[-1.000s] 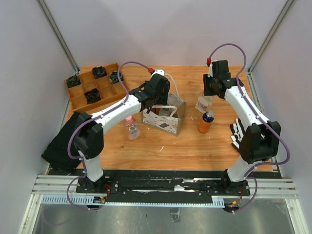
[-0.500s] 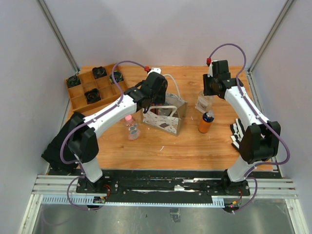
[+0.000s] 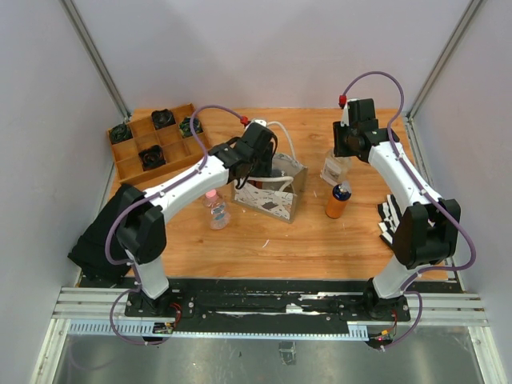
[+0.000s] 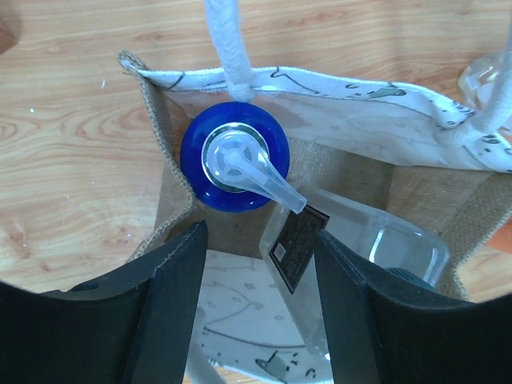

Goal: Take the personal care products out of the canvas bag

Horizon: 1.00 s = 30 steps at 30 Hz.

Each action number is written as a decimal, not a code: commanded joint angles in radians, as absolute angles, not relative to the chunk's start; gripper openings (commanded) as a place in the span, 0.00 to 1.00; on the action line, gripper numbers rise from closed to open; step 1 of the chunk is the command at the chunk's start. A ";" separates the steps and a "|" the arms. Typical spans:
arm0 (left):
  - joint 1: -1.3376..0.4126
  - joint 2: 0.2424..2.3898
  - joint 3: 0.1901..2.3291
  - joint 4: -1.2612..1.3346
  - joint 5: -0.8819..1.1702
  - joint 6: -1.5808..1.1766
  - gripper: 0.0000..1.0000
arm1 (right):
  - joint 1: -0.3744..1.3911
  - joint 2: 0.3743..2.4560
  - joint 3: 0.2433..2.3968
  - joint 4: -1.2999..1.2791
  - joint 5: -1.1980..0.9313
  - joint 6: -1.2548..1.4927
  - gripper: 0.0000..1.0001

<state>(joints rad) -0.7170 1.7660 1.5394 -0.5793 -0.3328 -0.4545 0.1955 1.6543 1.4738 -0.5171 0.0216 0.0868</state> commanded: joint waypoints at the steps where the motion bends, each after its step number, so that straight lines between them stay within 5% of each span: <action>1: -0.730 1.815 1.522 -0.578 -0.323 -0.471 0.60 | 0.188 1.647 1.450 -0.505 -0.001 0.092 0.21; 15: -0.706 1.870 1.523 -0.483 -0.522 -0.491 0.73 | 0.187 1.658 1.453 -0.502 -0.021 0.088 0.22; 19: -0.691 1.852 1.479 -0.374 -0.481 -0.496 0.74 | 0.186 1.668 1.456 -0.506 -0.037 0.086 0.31; 25: -0.684 1.876 1.474 -0.310 -0.440 -0.494 0.75 | 0.187 1.660 1.459 -0.517 -0.037 0.083 0.61; 30: -0.683 1.904 1.494 -0.315 -0.417 -0.481 0.51 | 0.190 1.576 1.440 -0.531 -0.015 0.083 0.78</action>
<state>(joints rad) -0.6884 1.8713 1.4750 -0.3515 -0.4404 -0.4839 0.1955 1.6527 1.4662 -0.5060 -0.0238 0.0841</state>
